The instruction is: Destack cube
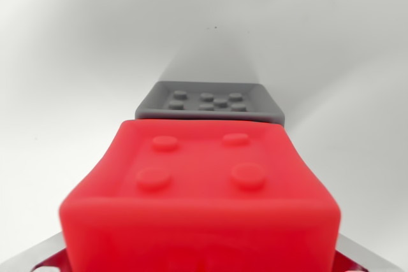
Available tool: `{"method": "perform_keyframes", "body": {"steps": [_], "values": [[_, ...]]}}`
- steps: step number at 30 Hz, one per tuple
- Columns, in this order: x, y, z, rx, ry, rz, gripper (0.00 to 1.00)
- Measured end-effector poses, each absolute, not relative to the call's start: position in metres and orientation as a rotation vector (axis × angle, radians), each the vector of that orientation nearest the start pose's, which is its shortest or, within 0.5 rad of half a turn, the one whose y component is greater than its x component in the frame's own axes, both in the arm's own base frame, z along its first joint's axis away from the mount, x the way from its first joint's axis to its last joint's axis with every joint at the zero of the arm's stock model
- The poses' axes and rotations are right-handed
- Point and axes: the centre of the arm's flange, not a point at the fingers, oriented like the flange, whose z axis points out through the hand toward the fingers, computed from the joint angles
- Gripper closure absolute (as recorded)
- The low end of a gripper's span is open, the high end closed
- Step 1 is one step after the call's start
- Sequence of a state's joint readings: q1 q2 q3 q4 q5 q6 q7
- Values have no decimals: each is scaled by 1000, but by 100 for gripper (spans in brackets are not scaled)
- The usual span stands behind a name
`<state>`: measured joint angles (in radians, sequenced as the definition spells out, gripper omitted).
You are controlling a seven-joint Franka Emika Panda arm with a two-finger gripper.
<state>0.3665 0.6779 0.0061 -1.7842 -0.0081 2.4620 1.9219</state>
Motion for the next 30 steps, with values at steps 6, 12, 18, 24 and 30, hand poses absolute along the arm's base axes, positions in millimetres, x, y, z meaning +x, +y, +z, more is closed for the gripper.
{"method": "perform_keyframes", "body": {"steps": [6,12,18,24,30], "values": [[612,239,181,-2250,2191,-3,100],[612,239,191,-2250,2191,-3,100],[612,239,204,-2250,2191,-4,100],[612,239,218,-2250,2191,-5,100],[612,239,235,-2249,2191,-5,100]]}}
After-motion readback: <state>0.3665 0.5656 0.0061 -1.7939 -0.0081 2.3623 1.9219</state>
